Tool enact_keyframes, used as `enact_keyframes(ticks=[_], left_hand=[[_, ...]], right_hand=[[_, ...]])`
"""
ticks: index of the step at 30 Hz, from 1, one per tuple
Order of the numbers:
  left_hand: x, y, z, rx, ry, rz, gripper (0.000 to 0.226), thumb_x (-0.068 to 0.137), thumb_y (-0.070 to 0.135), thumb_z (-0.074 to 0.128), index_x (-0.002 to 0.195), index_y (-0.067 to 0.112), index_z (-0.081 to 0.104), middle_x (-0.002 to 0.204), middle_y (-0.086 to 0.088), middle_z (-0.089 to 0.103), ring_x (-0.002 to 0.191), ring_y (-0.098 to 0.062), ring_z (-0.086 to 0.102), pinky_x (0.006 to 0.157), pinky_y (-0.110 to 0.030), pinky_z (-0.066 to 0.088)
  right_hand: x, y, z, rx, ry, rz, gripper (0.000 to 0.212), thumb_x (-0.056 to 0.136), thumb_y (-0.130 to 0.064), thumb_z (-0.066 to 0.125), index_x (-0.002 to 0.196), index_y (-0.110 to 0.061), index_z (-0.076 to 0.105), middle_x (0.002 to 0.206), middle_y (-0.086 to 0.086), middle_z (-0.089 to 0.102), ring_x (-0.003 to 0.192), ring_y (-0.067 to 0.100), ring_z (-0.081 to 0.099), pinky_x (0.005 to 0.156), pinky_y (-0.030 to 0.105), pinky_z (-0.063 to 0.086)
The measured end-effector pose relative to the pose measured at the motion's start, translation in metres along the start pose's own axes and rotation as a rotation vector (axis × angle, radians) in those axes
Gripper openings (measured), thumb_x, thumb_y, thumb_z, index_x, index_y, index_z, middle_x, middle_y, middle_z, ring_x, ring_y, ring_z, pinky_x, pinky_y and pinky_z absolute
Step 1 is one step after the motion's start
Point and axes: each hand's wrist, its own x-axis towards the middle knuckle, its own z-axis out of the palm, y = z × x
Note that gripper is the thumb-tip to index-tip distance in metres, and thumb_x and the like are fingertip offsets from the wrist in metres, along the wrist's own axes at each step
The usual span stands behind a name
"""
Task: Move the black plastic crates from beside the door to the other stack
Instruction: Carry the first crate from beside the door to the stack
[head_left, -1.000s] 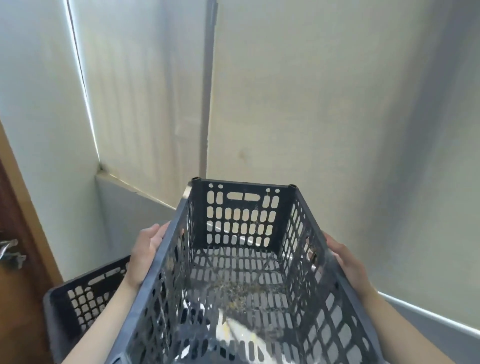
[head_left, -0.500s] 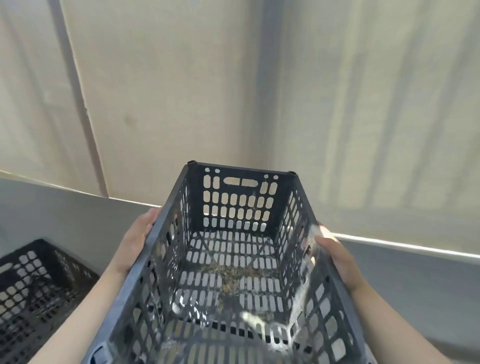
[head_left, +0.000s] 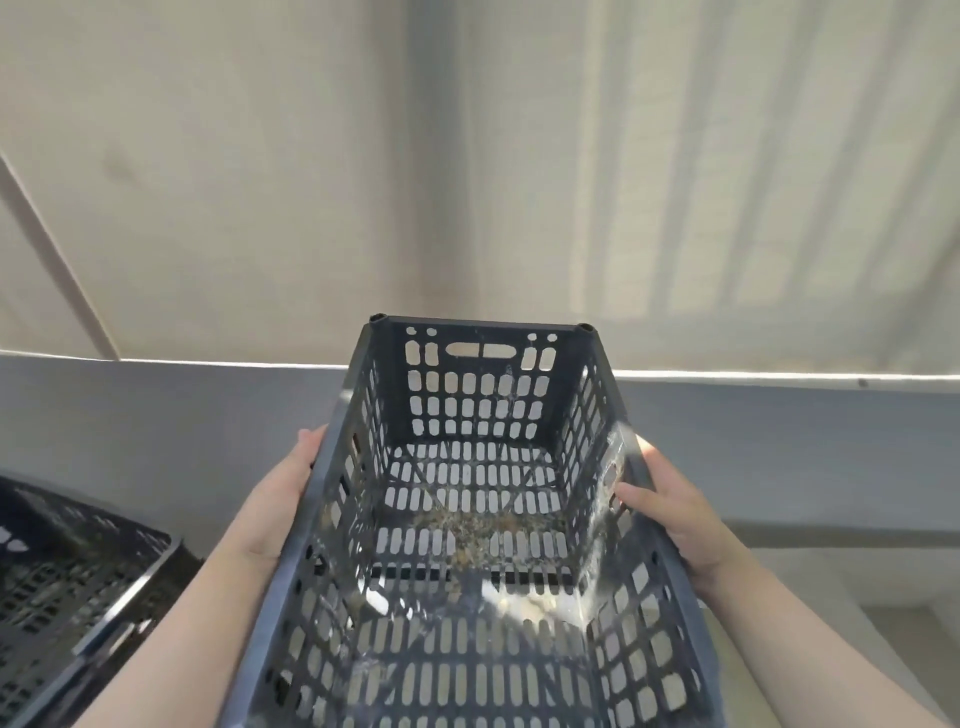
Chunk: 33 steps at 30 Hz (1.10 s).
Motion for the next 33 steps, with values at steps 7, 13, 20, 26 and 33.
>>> enact_keyframes(ticks=[7,13,20,26,33], left_hand=[[-0.001,-0.080,-0.033,-0.019,0.018,-0.190,0.057,0.104,0.058,0.033,0.133,0.021,0.066,0.125,-0.005,0.073,0.118,-0.024,0.067,0.083,-0.031,0.053],[0.029,-0.148,-0.053,-0.034,0.002,-0.324,0.063,0.103,0.062,0.028,0.128,0.017,0.062,0.126,-0.013,0.069,0.110,-0.029,0.066,0.105,-0.051,0.047],[0.124,-0.269,-0.036,0.030,0.209,-0.570,0.054,0.113,0.022,0.012,0.149,-0.007,0.039,0.141,-0.037,0.052,0.112,-0.048,0.058,0.107,-0.042,0.046],[0.140,-0.385,-0.021,0.039,0.196,-0.579,0.054,0.111,0.038,0.011,0.105,0.013,0.059,0.065,-0.005,0.068,0.041,-0.010,0.061,0.078,-0.036,0.058],[0.187,-0.532,-0.004,0.031,0.198,-0.578,0.055,0.112,0.034,0.011,0.150,0.010,0.043,0.108,-0.033,0.066,0.124,-0.054,0.052,0.105,-0.055,0.040]], right_hand=[[0.004,0.072,0.019,0.030,0.111,0.139,0.041,0.103,-0.013,0.056,0.143,-0.023,0.056,0.133,0.012,0.072,0.120,0.035,0.070,0.104,0.060,0.052],[0.011,0.146,0.036,0.048,0.183,0.236,0.033,0.096,-0.018,0.064,0.129,-0.013,0.062,0.106,0.011,0.080,0.096,0.026,0.078,0.092,0.051,0.057],[0.042,0.263,0.019,0.019,0.214,0.301,0.055,0.094,-0.028,0.065,0.147,-0.032,0.050,0.135,0.004,0.070,0.106,0.038,0.073,0.102,0.066,0.051],[0.073,0.376,-0.011,0.123,0.253,0.357,0.047,0.098,-0.011,0.058,0.142,-0.028,0.060,0.135,0.011,0.071,0.119,0.035,0.071,0.096,0.058,0.058],[0.096,0.517,-0.035,0.038,0.216,0.314,0.045,0.101,-0.028,0.057,0.145,-0.037,0.055,0.142,0.000,0.067,0.128,0.032,0.065,0.108,0.063,0.047]])
